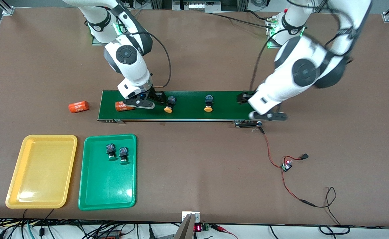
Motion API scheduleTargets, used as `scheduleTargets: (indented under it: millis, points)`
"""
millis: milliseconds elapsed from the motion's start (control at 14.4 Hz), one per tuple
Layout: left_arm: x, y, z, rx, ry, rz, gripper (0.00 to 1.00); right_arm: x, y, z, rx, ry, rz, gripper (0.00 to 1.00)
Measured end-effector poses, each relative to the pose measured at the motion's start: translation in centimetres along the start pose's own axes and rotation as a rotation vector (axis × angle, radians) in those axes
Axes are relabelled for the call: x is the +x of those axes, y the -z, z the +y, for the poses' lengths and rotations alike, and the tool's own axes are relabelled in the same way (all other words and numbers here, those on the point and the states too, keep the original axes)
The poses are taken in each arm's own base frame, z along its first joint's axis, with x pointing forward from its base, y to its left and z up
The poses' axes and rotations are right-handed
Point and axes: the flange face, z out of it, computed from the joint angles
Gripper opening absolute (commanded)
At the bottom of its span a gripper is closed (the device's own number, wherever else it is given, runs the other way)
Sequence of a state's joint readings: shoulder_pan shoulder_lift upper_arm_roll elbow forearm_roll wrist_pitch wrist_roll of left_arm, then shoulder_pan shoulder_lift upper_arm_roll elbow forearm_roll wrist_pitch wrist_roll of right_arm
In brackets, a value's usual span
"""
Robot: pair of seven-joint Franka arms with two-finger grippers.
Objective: Sort buttons by color to trays
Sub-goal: 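Grasp the yellow button with the right gripper while the left gripper withdraws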
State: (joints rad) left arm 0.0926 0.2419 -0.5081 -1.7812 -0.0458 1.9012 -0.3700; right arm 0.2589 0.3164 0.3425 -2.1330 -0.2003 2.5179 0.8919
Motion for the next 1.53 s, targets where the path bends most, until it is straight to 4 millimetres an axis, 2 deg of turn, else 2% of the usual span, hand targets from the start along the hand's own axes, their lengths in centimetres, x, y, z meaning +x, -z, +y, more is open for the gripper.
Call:
scheduleTargets:
  millis: [139, 347, 485, 555, 693, 763, 832, 971, 1110, 1248, 1387, 1526]
  points:
    - [-0.1, 3.4, -4.8, 0.042, -0.034, 0.022, 1.0, 0.3, -0.2, -0.3, 0.004, -0.027, -0.002, 1.0]
    - [-0.6, 7.3, -12.6, 0.069, -0.06, 0.019, 1.0, 0.5, -0.4, -0.4, 0.006, -0.066, -0.004, 1.0]
    - [-2.1, 10.5, -16.0, 0.073, -0.062, -0.027, 1.0, 0.6, -0.5, -0.5, 0.007, -0.077, -0.005, 1.0]
    - [-3.0, 12.9, -16.9, 0.073, -0.061, -0.046, 1.0, 0.6, -0.6, -0.5, 0.006, -0.085, -0.007, 1.0]
    - [-4.5, 17.2, -17.4, 0.09, -0.06, -0.036, 1.0, 0.6, -0.9, -0.5, 0.005, -0.094, -0.011, 1.0]
    - [-5.0, 18.6, -17.4, 0.122, -0.062, -0.013, 1.0, 0.6, -1.0, -0.5, 0.004, -0.095, -0.013, 1.0]
    - [-5.3, 19.3, -17.2, 0.16, -0.069, 0.005, 1.0, 0.5, -1.1, -0.5, 0.003, -0.095, -0.015, 1.0]
    - [-5.5, 19.2, -16.5, 0.205, -0.088, 0.033, 1.0, 0.5, -1.4, -0.5, 0.001, -0.095, -0.019, 1.0]
    - [-4.5, 18.9, -16.2, 0.209, -0.101, 0.101, 1.0, 0.5, -1.5, -0.5, 0.0, -0.094, -0.022, 0.97]
    - [-3.7, 18.8, -16.4, 0.208, -0.103, 0.158, 1.0, 0.4, -1.8, -0.5, -0.001, -0.093, -0.026, 0.82]
    - [-3.6, 18.7, -17.5, 0.174, -0.078, 0.156, 1.0, 0.4, -2.0, -0.5, -0.003, -0.083, -0.027, 0.63]
    - [-3.6, 18.8, -18.9, 0.148, -0.048, 0.15, 1.0, 0.4, -2.2, -0.3, -0.005, -0.057, -0.03, 0.35]
